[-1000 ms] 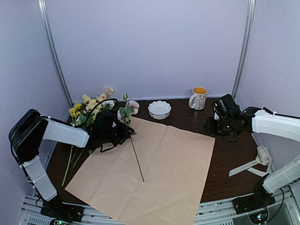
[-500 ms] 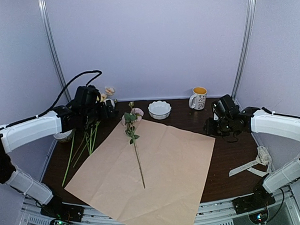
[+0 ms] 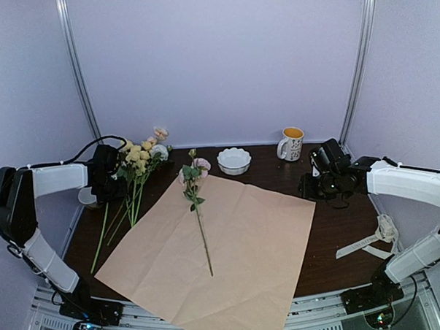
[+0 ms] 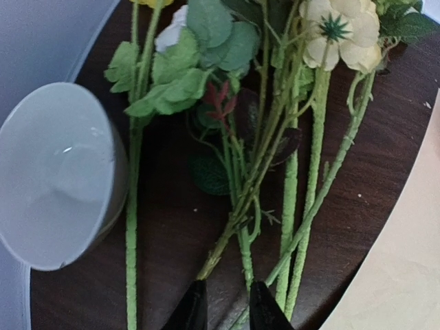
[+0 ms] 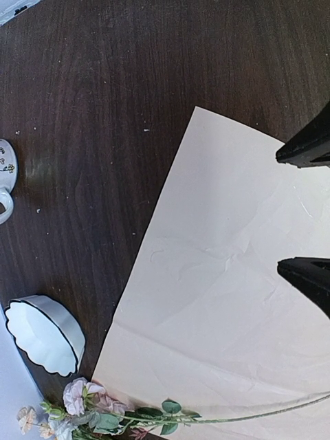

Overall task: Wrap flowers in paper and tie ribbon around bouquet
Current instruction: Pick up the fake flower from the corner of the board.

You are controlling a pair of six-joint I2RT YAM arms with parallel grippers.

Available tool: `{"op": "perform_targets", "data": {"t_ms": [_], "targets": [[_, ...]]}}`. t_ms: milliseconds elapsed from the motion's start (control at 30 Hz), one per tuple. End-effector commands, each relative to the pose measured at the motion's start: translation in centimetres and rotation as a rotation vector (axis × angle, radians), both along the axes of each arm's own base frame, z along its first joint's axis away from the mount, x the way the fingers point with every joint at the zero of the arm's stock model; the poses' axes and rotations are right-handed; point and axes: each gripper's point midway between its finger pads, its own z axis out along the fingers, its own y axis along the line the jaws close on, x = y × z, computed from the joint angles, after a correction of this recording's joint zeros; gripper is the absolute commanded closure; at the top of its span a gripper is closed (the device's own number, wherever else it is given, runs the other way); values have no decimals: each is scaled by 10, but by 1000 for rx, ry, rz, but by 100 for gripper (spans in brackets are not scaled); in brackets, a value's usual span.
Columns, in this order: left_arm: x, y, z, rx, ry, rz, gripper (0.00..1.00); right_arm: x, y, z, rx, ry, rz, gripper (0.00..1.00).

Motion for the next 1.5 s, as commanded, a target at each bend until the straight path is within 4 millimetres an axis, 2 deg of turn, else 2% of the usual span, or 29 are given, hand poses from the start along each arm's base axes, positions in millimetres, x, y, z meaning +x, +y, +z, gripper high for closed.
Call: {"op": "perform_targets", "data": {"t_ms": [0,100,167,233,333,467,767,833,967,1233,1333,1400,1467], "targets": [[33,-44,6,-128,-35,-255,76,1,-1,3,-14,-20,1,53],[46,-63,9,-116,-42,-361,70,1,1,1,-11,-13,2,53],[52,-61,8,-64,-22,-380,64,2,2,1,-9,-10,5,53],[55,-48,0,14,43,-347,62,2,2,1,-11,-10,5,53],[61,-37,-13,106,141,-337,62,2,1,1,-15,-12,1,53],[68,-40,-24,153,184,-369,63,2,1,0,-19,-2,1,53],[77,-58,-31,140,177,-453,68,3,3,-2,-21,10,4,53],[80,-56,-36,157,192,-447,68,4,4,-2,-18,13,6,53],[82,-51,-48,185,267,-433,73,4,4,-1,-15,12,7,53],[85,-55,-51,178,279,-438,83,2,2,-1,-28,12,4,53],[85,-54,-56,174,299,-430,100,2,1,0,-28,11,3,53],[84,-52,-52,175,289,-407,100,2,1,2,-28,6,3,53],[85,-52,-40,170,249,-390,100,2,-1,5,-28,-1,1,53]]}}
